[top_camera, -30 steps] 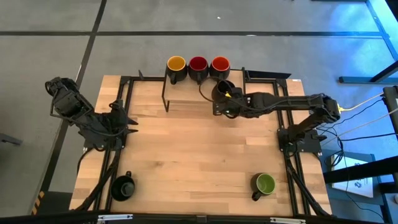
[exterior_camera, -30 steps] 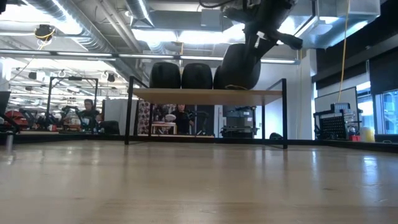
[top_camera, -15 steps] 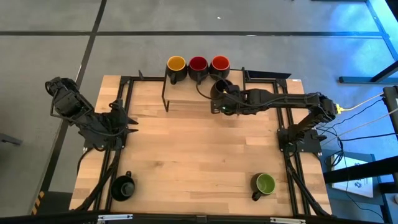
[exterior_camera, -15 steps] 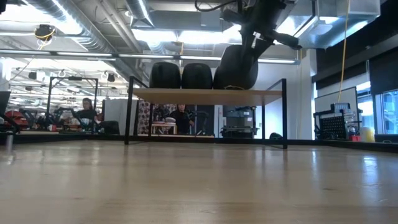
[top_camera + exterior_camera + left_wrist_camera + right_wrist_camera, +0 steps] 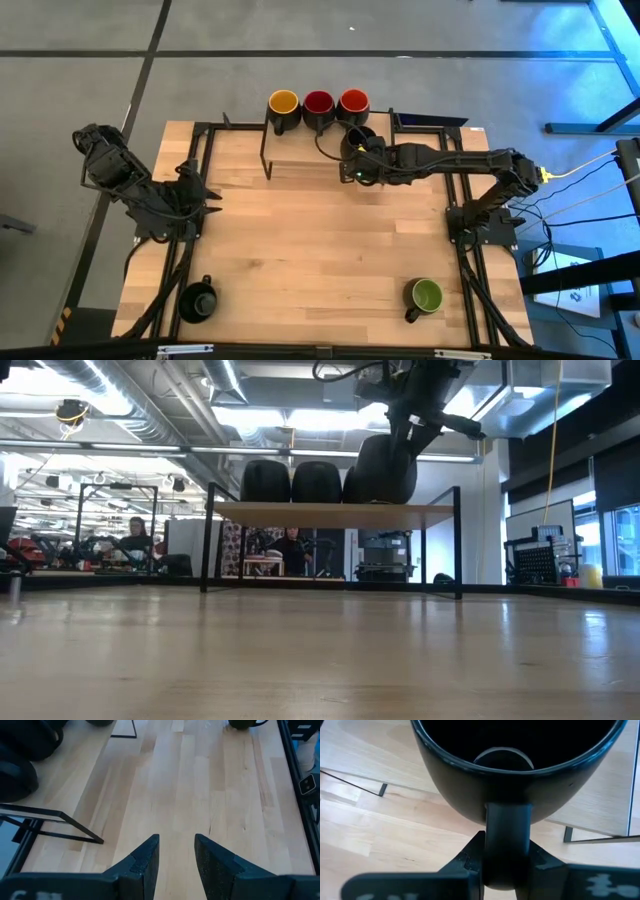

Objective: Place coffee mugs
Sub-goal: Put the top black mug on the shelf

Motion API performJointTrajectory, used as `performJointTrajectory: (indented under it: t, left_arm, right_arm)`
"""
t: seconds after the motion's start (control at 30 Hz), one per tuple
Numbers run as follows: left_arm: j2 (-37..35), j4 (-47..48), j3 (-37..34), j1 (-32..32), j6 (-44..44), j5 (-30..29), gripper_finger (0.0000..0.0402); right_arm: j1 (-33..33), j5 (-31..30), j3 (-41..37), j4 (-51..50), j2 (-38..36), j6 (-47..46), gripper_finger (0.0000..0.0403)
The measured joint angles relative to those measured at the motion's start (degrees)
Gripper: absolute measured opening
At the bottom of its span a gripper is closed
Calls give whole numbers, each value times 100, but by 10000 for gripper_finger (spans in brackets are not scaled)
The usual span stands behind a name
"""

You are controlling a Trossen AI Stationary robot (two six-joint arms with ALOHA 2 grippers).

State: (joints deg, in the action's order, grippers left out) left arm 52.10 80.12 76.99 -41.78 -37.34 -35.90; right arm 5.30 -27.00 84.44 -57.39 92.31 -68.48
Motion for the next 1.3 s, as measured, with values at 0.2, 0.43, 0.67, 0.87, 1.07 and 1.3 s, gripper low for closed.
performJointTrajectory:
  t: [0.2, 0.43, 0.67, 0.87, 1.07, 1.3]
  left_arm:
    - [0, 0, 0, 0, 2, 0, 119]
    - [0, -1, 0, 1, 2, -2, 119]
    - [1, 0, 0, 1, 3, -2, 119]
    - [2, 0, 0, 0, 2, -2, 119]
    - [2, 0, 0, 1, 3, 0, 119]
    - [0, -2, 0, 2, 3, -1, 119]
  right_arm:
    - [1, -125, 0, 77, 63, 39, 62]
    - [2, -324, 4, 199, 133, 30, 89]
    - [0, -292, 1, 402, 239, 119, 126]
    - [0, -278, 4, 427, 254, 132, 183]
    - [-1, -153, 4, 346, 221, 136, 210]
    - [-9, 60, 2, 339, 40, 141, 211]
